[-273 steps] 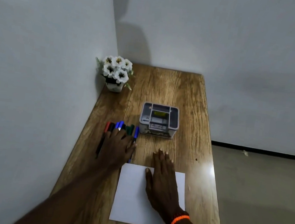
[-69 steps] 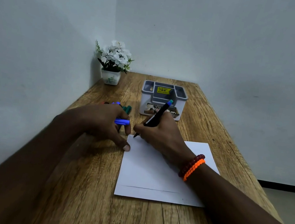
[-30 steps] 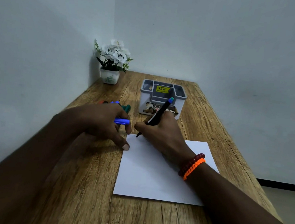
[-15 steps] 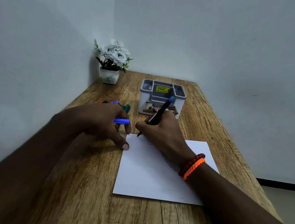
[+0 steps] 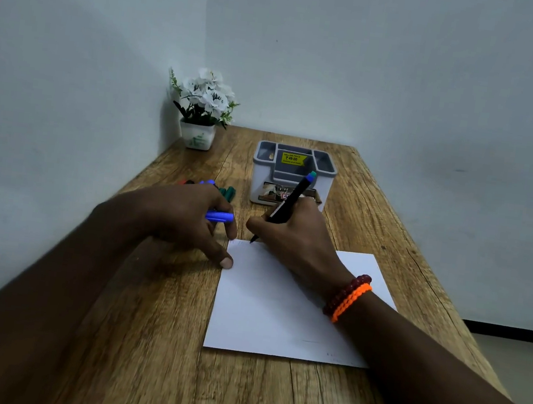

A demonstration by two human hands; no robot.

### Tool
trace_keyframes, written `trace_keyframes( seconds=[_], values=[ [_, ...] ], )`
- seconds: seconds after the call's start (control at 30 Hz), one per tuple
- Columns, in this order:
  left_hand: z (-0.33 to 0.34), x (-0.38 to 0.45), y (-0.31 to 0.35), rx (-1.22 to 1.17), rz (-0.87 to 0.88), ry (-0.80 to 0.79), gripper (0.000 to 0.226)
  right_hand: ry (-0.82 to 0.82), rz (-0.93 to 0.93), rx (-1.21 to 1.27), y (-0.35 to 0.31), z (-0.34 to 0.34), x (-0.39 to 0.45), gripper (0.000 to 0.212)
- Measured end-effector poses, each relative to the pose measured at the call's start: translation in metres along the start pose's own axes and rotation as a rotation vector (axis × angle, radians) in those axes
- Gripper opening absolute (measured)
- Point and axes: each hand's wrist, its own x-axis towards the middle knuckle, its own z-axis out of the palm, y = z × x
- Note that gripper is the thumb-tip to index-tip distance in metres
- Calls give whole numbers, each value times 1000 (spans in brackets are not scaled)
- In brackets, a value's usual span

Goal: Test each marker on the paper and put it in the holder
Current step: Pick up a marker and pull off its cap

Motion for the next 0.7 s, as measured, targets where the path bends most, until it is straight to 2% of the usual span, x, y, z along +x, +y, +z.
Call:
trace_keyframes(
  seconds=[0.17, 0.37, 0.7],
  values=[
    [0, 0, 0, -8, -4, 1, 45, -3, 0, -19, 1, 1, 0, 43],
    [0, 0, -1, -11, -11, 2, 45, 28, -16, 1, -2, -1, -3, 35],
    [0, -1, 1, -1, -16, 8, 44, 39, -19, 1, -3, -4, -4, 34]
  ],
)
